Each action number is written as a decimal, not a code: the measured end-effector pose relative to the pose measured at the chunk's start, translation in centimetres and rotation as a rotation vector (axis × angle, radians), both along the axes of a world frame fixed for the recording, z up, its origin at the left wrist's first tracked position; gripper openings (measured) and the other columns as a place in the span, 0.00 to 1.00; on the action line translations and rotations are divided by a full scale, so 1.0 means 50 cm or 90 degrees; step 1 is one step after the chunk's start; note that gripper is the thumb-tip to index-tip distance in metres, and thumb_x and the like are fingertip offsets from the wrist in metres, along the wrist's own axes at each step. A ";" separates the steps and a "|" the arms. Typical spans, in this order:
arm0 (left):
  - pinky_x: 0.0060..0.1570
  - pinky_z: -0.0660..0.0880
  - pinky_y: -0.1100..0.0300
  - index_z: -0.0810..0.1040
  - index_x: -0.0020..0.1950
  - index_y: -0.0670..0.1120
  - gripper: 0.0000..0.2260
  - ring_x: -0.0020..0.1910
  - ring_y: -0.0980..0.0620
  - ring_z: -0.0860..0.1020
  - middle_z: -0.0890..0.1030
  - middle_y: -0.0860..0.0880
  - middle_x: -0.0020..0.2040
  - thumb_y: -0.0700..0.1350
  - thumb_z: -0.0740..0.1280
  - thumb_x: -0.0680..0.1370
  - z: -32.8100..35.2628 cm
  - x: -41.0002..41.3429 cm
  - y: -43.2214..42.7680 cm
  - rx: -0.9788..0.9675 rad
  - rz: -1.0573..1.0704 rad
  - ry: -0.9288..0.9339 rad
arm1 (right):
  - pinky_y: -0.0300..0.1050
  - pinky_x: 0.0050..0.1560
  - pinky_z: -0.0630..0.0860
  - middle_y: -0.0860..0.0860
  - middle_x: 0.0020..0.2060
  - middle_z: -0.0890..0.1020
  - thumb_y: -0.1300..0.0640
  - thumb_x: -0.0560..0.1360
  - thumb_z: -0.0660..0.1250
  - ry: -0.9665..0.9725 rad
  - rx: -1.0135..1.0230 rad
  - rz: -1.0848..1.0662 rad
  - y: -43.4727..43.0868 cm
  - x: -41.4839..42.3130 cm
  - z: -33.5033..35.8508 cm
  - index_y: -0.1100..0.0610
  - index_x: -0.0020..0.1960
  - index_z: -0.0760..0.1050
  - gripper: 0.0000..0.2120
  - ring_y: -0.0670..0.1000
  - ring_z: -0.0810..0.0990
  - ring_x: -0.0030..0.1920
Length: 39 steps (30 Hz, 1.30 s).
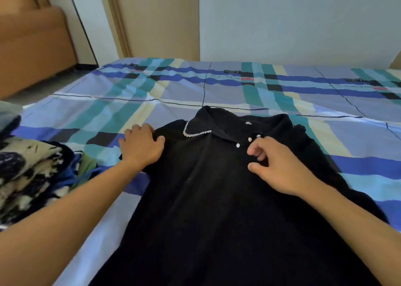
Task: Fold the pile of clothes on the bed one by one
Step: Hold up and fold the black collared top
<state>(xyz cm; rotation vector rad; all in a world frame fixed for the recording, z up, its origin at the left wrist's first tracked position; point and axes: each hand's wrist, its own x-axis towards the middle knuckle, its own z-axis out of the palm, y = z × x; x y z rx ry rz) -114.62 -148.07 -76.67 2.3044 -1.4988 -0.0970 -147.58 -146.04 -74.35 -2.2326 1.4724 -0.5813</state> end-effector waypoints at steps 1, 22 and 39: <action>0.63 0.68 0.42 0.73 0.66 0.45 0.25 0.66 0.36 0.70 0.74 0.41 0.64 0.60 0.64 0.76 -0.005 0.035 0.001 0.045 0.034 0.001 | 0.41 0.54 0.74 0.43 0.51 0.75 0.53 0.74 0.72 -0.013 0.011 0.029 -0.002 0.045 -0.005 0.46 0.55 0.74 0.12 0.44 0.76 0.52; 0.59 0.78 0.47 0.67 0.69 0.37 0.33 0.58 0.39 0.78 0.78 0.40 0.61 0.42 0.77 0.69 -0.054 0.117 -0.020 -0.050 0.180 0.580 | 0.59 0.79 0.41 0.54 0.81 0.48 0.42 0.81 0.58 0.154 -0.010 0.027 -0.036 0.339 -0.111 0.50 0.82 0.47 0.35 0.54 0.44 0.81; 0.42 0.82 0.56 0.56 0.79 0.59 0.33 0.46 0.53 0.83 0.70 0.52 0.71 0.44 0.68 0.79 0.117 -0.128 0.007 -0.031 -0.536 0.438 | 0.30 0.39 0.69 0.45 0.48 0.80 0.56 0.81 0.62 -0.196 0.105 -0.096 -0.011 0.161 -0.033 0.51 0.66 0.71 0.14 0.44 0.79 0.46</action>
